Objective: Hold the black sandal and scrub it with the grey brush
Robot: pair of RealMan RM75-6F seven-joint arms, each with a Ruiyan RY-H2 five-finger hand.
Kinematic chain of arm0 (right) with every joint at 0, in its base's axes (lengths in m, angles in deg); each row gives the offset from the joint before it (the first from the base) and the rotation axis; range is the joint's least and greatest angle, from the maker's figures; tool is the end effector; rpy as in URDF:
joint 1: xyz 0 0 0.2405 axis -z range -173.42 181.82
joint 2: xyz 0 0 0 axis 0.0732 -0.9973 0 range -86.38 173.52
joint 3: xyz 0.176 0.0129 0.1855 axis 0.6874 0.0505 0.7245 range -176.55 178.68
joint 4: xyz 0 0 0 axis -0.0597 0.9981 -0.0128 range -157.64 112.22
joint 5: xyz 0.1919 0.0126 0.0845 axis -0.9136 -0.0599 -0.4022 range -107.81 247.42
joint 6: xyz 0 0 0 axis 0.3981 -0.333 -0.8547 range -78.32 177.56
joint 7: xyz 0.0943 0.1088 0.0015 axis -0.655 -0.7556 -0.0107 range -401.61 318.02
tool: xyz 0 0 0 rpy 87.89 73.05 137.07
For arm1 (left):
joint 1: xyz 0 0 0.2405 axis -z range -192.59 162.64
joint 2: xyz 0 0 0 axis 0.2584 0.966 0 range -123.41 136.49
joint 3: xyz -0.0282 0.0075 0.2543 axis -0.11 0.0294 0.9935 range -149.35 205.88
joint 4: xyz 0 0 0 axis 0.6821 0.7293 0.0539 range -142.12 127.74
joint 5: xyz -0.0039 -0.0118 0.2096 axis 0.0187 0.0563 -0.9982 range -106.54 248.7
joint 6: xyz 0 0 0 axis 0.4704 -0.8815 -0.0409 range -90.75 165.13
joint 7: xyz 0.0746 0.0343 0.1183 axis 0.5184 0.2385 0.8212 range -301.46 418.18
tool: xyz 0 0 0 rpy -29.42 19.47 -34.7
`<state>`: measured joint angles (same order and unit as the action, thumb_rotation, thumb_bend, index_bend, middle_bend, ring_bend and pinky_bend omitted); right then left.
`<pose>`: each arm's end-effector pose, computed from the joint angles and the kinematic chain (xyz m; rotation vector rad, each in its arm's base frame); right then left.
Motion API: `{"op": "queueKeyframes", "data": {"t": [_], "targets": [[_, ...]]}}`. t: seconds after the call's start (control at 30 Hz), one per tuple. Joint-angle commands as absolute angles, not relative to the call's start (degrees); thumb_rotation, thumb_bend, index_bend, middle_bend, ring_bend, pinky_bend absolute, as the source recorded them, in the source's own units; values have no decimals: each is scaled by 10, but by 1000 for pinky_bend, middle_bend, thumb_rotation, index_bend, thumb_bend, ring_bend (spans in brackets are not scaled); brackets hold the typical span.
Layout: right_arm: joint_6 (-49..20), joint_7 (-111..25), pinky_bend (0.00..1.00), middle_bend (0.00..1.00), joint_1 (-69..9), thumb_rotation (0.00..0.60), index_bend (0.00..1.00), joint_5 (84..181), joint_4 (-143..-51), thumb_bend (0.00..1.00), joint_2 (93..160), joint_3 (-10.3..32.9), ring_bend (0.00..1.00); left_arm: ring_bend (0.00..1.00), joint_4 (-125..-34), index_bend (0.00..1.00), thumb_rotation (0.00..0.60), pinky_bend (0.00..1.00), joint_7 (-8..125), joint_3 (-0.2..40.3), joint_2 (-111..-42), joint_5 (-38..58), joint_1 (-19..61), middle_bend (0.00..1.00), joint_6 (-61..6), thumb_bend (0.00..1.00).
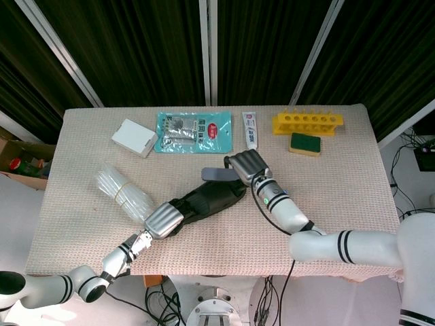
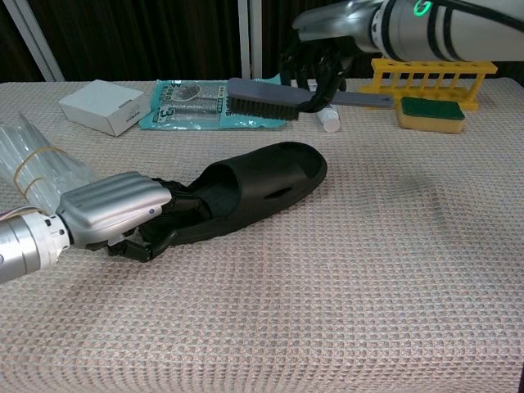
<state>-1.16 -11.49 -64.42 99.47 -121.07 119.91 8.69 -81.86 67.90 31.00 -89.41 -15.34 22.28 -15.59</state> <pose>-0.0457 -0.3803 0.0199 1.9890 -0.9660 0.7764 -0.1854 0.2675 -0.0832 -2.2457 -0.8529 -0.8487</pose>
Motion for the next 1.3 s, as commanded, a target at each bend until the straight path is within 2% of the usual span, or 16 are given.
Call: {"op": "queueKeyframes", "data": {"t": [0.03,0.2,0.4,0.8,0.97,1.1,1.3], "targets": [[-36,-156,589,684,-576,600,877,1058,-1253,608,1123,49,583,229,-822,271,600,309,679,309,-892,-154,223,347,-158,565],[-33,-214,589,685,-495,600,877,1145,-1240,620,1080,-5,583,229,-841,271,600,309,675,304,-881,-157,222,347,-171,565],[-43,-280,589,685,-416,600,877,1263,-1178,628,1094,-46,583,229,-882,270,600,309,658,297,-853,-177,215,334,-212,564],[-32,-294,589,679,-373,600,866,1368,-1063,627,1180,-49,583,229,-934,252,600,307,657,279,-809,-198,191,295,-292,554],[-29,-275,564,657,-370,600,819,1382,-1041,603,1200,-41,577,228,-940,226,600,306,657,275,-799,-198,181,293,-310,536],[-17,-269,465,545,-368,600,627,1389,-1038,487,1202,-38,438,227,-944,220,600,306,657,273,-793,-197,175,292,-320,536],[10,-263,120,182,-366,600,84,1382,-1054,254,1185,-35,54,227,-945,221,600,306,657,271,-787,-198,168,292,-330,536]]}}
